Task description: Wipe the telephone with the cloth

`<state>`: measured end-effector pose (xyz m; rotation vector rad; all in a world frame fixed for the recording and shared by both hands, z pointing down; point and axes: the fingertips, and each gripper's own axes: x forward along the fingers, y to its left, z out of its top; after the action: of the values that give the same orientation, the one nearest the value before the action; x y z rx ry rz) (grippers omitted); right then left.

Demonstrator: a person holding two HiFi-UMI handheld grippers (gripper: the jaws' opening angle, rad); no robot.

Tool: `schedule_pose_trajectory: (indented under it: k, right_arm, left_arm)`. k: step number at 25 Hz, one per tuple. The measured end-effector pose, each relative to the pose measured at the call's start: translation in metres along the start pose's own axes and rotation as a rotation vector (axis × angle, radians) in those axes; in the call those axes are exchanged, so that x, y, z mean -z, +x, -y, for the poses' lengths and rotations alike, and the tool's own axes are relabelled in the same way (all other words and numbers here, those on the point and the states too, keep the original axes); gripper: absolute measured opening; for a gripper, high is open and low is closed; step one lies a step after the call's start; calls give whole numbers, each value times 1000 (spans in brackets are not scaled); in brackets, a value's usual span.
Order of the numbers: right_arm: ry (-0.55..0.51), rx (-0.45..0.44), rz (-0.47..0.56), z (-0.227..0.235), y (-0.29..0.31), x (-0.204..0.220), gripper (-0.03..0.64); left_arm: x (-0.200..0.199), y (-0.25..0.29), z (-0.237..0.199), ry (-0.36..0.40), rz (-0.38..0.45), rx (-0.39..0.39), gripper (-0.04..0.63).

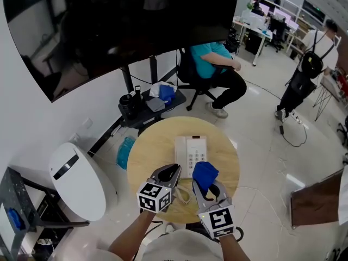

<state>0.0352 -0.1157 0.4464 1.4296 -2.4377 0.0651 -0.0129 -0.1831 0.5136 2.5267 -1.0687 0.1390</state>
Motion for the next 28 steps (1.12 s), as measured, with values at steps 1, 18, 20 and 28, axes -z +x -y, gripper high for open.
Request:
schedule_pose_trajectory:
  k: [1,18,20,28]
  right_arm:
    - [1,-2,-4,2,1,1,61]
    - [24,0,-80,36,19,28,60]
    - [27,3,-89,41,22,31,61]
    - [40,9,-115,51,28,38,61]
  left_arm:
    - [3,4,-4,-8,-10,0,29]
    - [75,65,-69,-338,-181,99,130]
    - [80,71,-74,-374,-188,122,130]
    - [86,81,-76,-459,-190,251,132]
